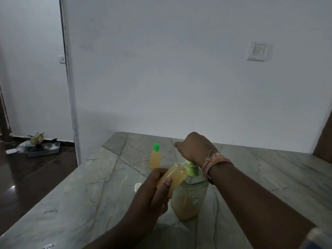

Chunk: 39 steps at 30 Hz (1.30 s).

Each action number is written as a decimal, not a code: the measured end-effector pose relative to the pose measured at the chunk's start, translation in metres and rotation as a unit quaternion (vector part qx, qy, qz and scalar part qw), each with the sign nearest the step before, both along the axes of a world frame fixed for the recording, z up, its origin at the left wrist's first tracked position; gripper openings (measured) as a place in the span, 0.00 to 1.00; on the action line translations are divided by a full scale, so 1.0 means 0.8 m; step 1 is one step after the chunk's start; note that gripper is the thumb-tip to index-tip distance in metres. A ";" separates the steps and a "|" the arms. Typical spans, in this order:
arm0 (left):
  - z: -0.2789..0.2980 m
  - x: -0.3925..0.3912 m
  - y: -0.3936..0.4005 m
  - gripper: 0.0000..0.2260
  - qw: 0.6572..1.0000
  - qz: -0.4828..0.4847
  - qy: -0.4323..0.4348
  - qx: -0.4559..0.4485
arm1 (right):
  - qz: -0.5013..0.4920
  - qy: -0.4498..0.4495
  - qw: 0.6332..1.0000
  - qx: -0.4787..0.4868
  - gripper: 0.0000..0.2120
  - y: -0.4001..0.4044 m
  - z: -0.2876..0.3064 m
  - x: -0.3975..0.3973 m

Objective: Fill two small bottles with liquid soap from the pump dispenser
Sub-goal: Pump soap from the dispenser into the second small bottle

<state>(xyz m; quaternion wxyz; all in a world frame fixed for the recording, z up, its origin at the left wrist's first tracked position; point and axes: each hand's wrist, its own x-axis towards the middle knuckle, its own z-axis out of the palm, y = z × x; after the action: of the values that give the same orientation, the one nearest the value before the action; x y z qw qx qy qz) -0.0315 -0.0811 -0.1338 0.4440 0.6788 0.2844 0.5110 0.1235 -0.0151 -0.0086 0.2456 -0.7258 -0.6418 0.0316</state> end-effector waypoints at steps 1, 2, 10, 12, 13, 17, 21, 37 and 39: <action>0.000 0.000 -0.001 0.18 1.000 0.000 -0.001 0.000 | 0.000 -0.002 1.000 -0.009 0.17 0.000 0.000 0.000; 0.000 0.000 -0.001 0.18 1.000 -0.001 -0.001 0.001 | 0.000 -0.003 1.000 -0.012 0.16 -0.001 0.001 0.001; 0.001 0.000 -0.005 0.19 1.000 -0.004 -0.020 0.004 | 0.015 -0.005 0.999 -0.028 0.18 -0.004 0.009 -0.003; 0.000 0.001 -0.002 0.19 1.000 0.001 -0.025 0.004 | 0.013 0.002 1.000 0.000 0.20 -0.004 0.008 -0.002; 0.000 0.001 0.000 0.19 1.000 0.001 -0.027 0.007 | 0.011 0.010 1.000 0.014 0.20 -0.004 0.004 -0.001; -0.003 0.002 0.004 0.17 1.000 0.006 -0.020 0.021 | 0.003 0.031 0.999 -0.009 0.20 -0.002 -0.001 0.002; -0.002 0.001 0.004 0.17 1.000 0.010 -0.019 0.010 | 0.008 0.000 1.000 -0.013 0.19 -0.008 0.004 -0.002; 0.002 0.003 0.000 0.18 0.999 0.000 -0.030 0.017 | 0.006 0.028 0.999 -0.032 0.19 -0.005 0.003 0.002; 0.002 0.002 -0.002 0.17 1.000 0.001 -0.027 0.016 | 0.005 0.028 0.999 -0.030 0.20 -0.007 0.004 0.001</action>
<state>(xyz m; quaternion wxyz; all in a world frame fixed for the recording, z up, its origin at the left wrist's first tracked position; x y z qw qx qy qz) -0.0295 -0.0828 -0.1322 0.4400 0.6717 0.2646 0.5340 0.1244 -0.0205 -0.0057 0.2412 -0.7286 -0.6369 0.0725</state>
